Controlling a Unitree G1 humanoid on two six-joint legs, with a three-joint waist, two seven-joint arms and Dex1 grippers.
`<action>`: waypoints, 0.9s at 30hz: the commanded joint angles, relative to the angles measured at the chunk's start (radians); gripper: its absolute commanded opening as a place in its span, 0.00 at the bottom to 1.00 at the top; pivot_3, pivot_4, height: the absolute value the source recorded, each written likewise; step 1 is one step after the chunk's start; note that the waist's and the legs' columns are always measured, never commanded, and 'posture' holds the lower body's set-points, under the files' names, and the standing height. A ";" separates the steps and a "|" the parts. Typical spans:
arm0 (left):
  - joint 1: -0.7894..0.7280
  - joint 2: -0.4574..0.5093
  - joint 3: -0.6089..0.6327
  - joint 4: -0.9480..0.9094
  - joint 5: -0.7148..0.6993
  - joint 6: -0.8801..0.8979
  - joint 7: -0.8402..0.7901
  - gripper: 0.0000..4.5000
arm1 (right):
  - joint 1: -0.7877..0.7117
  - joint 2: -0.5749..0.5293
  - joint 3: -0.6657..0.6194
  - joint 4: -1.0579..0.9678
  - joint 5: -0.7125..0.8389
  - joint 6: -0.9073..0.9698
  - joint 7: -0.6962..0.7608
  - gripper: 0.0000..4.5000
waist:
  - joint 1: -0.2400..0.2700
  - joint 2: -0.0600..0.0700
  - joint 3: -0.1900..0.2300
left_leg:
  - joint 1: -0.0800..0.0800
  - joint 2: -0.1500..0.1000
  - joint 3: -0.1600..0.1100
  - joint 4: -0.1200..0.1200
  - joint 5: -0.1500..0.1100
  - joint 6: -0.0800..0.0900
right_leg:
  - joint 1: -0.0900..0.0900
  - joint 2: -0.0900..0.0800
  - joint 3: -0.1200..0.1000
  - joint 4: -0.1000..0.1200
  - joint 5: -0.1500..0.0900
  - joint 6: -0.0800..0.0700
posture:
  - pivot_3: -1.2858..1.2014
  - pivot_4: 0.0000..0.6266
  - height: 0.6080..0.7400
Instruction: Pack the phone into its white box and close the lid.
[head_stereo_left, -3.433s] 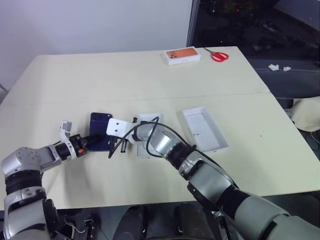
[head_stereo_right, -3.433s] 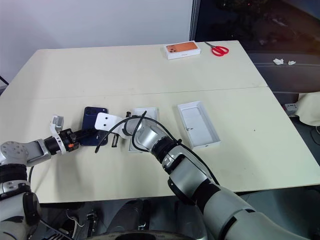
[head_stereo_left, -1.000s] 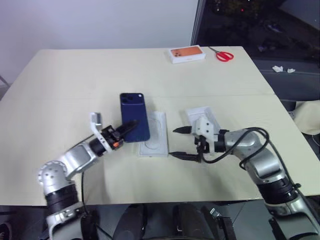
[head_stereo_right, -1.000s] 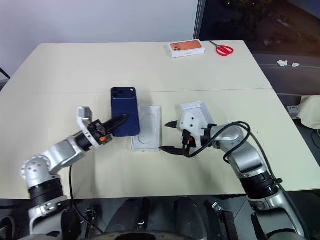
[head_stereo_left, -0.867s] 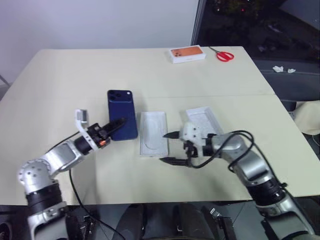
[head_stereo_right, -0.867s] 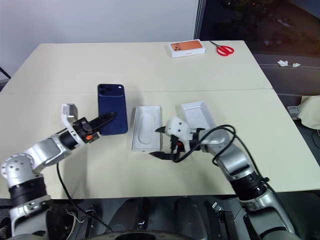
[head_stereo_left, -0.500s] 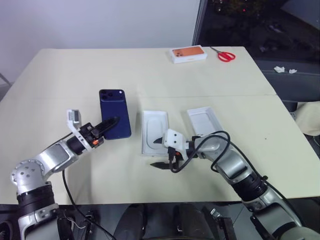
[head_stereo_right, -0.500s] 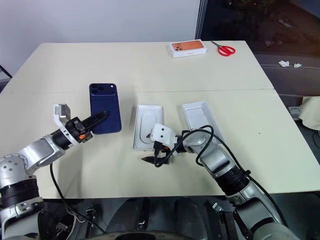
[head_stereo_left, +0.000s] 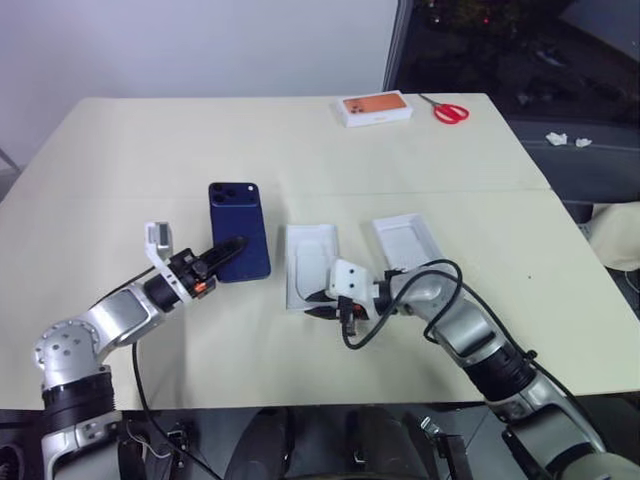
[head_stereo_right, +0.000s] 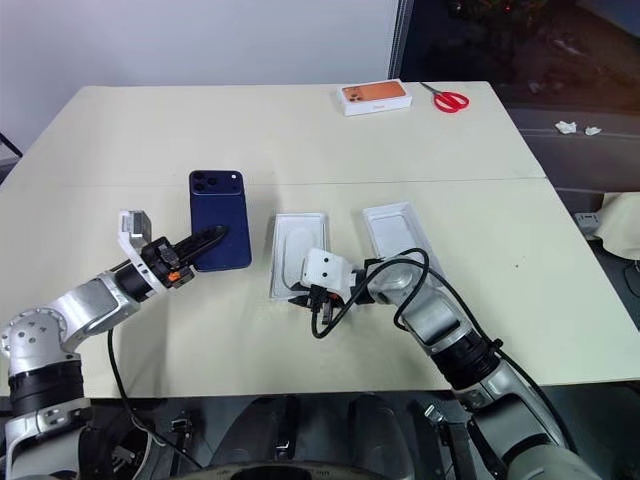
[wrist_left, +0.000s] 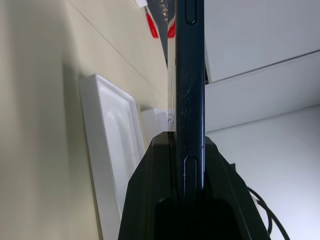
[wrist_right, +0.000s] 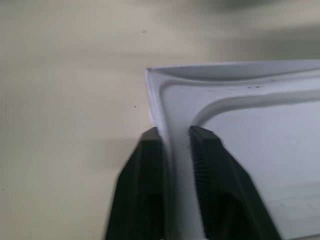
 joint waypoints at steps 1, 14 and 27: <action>-0.002 0.014 0.002 -0.038 -0.041 -0.019 -0.014 0.00 | 0.001 0.003 0.003 -0.006 -0.003 0.005 0.006 0.08 | 0.000 0.000 0.000 | 0.000 0.000 0.000 0.000 0.000 0.000 | 0.000 0.000 0.000 0.000 0.000 0.000 | 0.52 0.24 1.00; 0.019 0.014 -0.018 -0.046 -0.069 -0.033 0.002 0.00 | 0.021 0.014 -0.003 -0.135 0.057 0.112 0.029 0.08 | 0.001 0.000 0.000 | 0.000 0.000 0.000 0.000 0.000 0.000 | 0.000 0.000 0.000 0.000 0.000 0.000 | 0.52 0.24 1.00; 0.036 0.025 -0.038 -0.058 -0.106 -0.039 0.023 0.00 | 0.009 0.109 0.005 -0.114 0.075 0.187 -0.018 0.67 | 0.002 0.000 0.000 | 0.000 0.000 0.000 0.000 0.000 0.000 | -0.001 0.000 0.000 0.000 0.000 0.000 | 0.52 0.24 1.00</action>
